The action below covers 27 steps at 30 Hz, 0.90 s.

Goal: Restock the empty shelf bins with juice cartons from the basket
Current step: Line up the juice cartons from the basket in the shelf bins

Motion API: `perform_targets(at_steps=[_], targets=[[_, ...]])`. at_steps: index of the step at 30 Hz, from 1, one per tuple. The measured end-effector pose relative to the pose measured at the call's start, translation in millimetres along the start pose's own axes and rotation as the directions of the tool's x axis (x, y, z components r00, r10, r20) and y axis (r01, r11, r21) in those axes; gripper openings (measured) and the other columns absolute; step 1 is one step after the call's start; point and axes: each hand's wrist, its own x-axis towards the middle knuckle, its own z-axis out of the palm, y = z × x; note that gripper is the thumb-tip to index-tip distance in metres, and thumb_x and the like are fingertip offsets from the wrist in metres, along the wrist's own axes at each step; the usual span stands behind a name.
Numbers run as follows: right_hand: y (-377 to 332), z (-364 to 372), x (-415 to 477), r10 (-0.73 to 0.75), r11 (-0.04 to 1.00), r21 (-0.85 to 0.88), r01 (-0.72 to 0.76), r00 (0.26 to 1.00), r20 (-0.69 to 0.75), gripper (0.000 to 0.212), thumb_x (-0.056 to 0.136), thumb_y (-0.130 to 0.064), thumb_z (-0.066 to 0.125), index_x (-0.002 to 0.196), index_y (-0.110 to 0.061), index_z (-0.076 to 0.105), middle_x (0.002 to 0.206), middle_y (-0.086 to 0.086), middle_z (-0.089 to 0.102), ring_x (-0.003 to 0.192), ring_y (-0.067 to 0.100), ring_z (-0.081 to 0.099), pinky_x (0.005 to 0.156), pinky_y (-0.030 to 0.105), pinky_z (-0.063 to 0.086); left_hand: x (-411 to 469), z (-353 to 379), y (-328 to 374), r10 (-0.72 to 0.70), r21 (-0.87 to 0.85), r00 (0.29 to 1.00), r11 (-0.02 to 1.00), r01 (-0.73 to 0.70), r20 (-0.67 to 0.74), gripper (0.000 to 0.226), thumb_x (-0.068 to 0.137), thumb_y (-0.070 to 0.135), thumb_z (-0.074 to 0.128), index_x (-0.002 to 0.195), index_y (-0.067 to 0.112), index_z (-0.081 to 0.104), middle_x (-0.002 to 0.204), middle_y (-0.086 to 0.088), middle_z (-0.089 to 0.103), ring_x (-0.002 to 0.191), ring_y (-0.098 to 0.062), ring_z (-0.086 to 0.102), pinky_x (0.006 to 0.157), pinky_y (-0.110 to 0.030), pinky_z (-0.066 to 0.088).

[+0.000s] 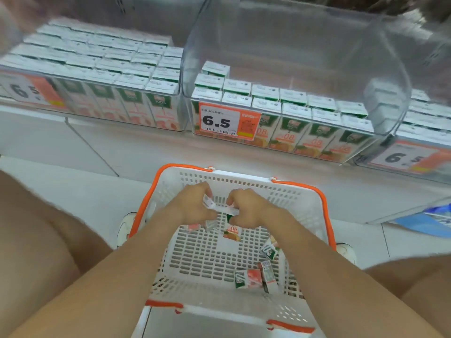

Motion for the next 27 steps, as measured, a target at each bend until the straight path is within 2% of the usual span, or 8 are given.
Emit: perform_targets(at_steps=[3, 6, 9, 14, 17, 20, 23, 27], targets=[[-23.8, -40.9, -26.4, -0.086, 0.991, -0.099, 0.087, 0.996, 0.012, 0.051, 0.091, -0.036, 0.074, 0.136, -0.017, 0.06, 0.133, 0.01, 0.058, 0.121, 0.028, 0.056, 0.095, 0.039, 0.052, -16.9, -31.8, 31.3, 0.086, 0.109, 0.991, 0.989, -0.096, 0.1, 0.047, 0.087, 0.035, 0.076, 0.129, 0.02, 0.061, 0.123, -0.002, 0.064, 0.104, -0.02, 0.063, 0.091, -0.038, 0.056], [-50.7, -80.4, -55.9, -0.133, 0.979, -0.156, 0.131, 0.991, -0.004, 0.036, 0.099, -0.036, 0.064, 0.129, -0.016, 0.068, 0.124, 0.011, 0.065, 0.116, 0.03, 0.059, 0.093, 0.042, 0.054, -35.7, -70.7, 58.1, 0.167, 0.232, 0.978, 0.953, -0.193, 0.125, 0.035, 0.09, 0.045, 0.072, 0.115, 0.021, 0.068, 0.108, 0.0, 0.068, 0.099, -0.023, 0.064, 0.088, -0.042, 0.055], [-72.6, -113.3, -85.3, -0.183, 0.963, -0.206, 0.172, 0.983, -0.032, 0.03, 0.104, -0.03, 0.05, 0.102, -0.011, 0.073, 0.093, 0.009, 0.071, 0.09, 0.029, 0.065, 0.078, 0.046, 0.056, -57.9, -113.4, 85.4, 0.235, 0.32, 0.966, 0.912, -0.257, 0.107, 0.045, 0.09, 0.065, 0.069, 0.111, 0.026, 0.063, 0.102, 0.007, 0.065, 0.092, -0.017, 0.062, 0.081, -0.039, 0.054], [-99.0, -177.8, -132.3, -0.332, 0.915, -0.314, 0.255, 0.916, -0.224, 0.04, 0.104, -0.032, 0.045, 0.07, -0.013, 0.055, 0.064, 0.006, 0.056, 0.065, 0.022, 0.053, 0.064, 0.043, 0.048, -92.3, -173.8, 123.8, 0.367, 0.223, 0.93, 0.906, -0.359, 0.007, 0.037, 0.092, 0.049, 0.076, 0.113, 0.025, 0.059, 0.093, 0.011, 0.06, 0.077, -0.001, 0.058, 0.065, -0.023, 0.043], [-106.6, -215.3, -147.9, -0.408, 0.898, -0.346, 0.273, 0.811, -0.419, 0.045, 0.103, -0.034, 0.045, 0.062, -0.016, 0.044, 0.055, 0.001, 0.045, 0.057, 0.022, 0.044, 0.06, 0.043, 0.04, -100.5, -202.2, 133.2, 0.429, 0.076, 0.899, 0.903, -0.423, -0.09, 0.026, 0.092, 0.044, 0.078, 0.11, 0.035, 0.061, 0.095, 0.009, 0.071, 0.081, -0.01, 0.071, 0.075, -0.041, 0.059], [-105.4, -234.9, -150.6, -0.429, 0.9, -0.237, 0.365, 0.647, -0.631, 0.044, 0.102, -0.03, 0.048, 0.062, -0.013, 0.043, 0.056, 0.008, 0.039, 0.059, 0.028, 0.036, 0.059, 0.035, 0.03, -102.3, -215.7, 135.9, 0.444, -0.136, 0.864, 0.865, -0.483, -0.239, 0.025, 0.095, 0.032, 0.077, 0.117, 0.032, 0.063, 0.11, 0.001, 0.075, 0.096, -0.026, 0.075, 0.087, -0.055, 0.06], [-99.3, -234.5, -139.0, -0.251, 0.902, 0.017, 0.43, 0.559, -0.79, 0.042, 0.103, -0.03, 0.052, 0.069, -0.006, 0.054, 0.063, 0.014, 0.045, 0.058, 0.017, 0.034, 0.059, 0.029, 0.031, -98.3, -216.3, 140.1, 0.353, -0.322, 0.811, 0.787, -0.527, -0.466, 0.029, 0.093, 0.025, 0.08, 0.117, 0.024, 0.064, 0.109, 0.0, 0.076, 0.096, -0.023, 0.072, 0.09, -0.053, 0.059], [-95.3, -237.3, -116.0, -0.013, 0.851, 0.264, 0.454, 0.521, -0.853, 0.03, 0.097, -0.047, 0.056, 0.094, -0.027, 0.077, 0.076, -0.008, 0.075, 0.075, 0.013, 0.071, 0.07, 0.041, 0.058, -88.1, -215.4, 148.5, 0.276, -0.212, 0.686, 0.817, -0.536, -0.674, 0.025, 0.092, 0.035, 0.078, 0.112, 0.032, 0.064, 0.101, 0.008, 0.074, 0.087, -0.014, 0.066, 0.077, -0.035, 0.054]])
